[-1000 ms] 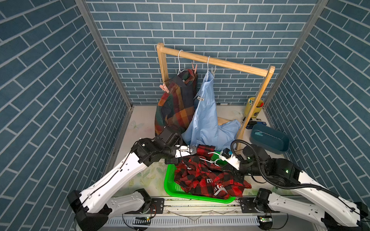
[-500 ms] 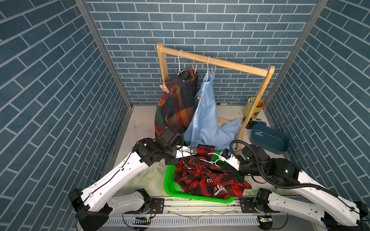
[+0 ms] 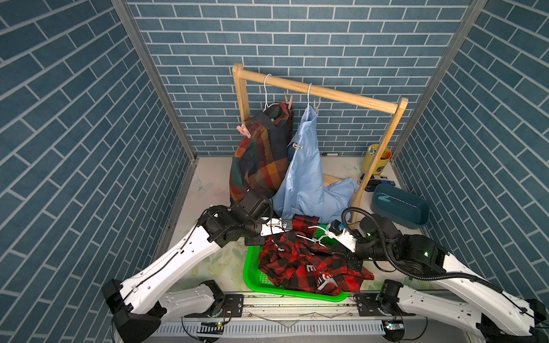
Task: Remove the clothespins securing long-sleeve shirts to the hanger
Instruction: Remove the clamp from the hanger.
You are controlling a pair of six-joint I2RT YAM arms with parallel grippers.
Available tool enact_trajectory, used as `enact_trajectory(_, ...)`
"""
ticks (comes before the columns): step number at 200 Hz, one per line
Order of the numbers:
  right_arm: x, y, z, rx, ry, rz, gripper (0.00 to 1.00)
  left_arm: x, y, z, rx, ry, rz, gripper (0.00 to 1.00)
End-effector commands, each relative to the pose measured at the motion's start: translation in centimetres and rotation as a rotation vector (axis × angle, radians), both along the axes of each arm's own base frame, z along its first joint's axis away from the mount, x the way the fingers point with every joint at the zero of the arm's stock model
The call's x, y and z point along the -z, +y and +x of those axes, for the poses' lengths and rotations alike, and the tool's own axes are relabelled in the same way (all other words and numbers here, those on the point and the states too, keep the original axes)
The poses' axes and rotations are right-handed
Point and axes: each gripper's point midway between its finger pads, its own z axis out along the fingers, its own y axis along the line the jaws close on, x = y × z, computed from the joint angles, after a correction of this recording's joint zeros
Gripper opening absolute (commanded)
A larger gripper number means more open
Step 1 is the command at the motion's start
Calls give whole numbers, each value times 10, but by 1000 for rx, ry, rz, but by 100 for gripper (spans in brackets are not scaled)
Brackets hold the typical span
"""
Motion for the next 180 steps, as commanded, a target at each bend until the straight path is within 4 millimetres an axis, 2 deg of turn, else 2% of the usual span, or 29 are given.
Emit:
enact_trajectory(1,-15,3,-1,-47,-58,26,0,7,8,-7,-5,20,30,12)
enact_trajectory(48,-10,2,0,-36,-51,19,0,5,14,-7,-25,2,46,0)
enact_trajectory(123,1,7,7,7,-24,8,0,-11,35,-11,-110,-73,-9,0)
enact_trajectory(140,8,16,10,18,-3,16,0,-21,40,-14,-130,-98,-41,0)
enact_trajectory(161,20,37,15,16,45,51,0,-36,41,-17,-146,-131,-117,0)
enact_trajectory(180,41,54,22,27,93,42,0,-51,39,-19,-155,-162,-203,0)
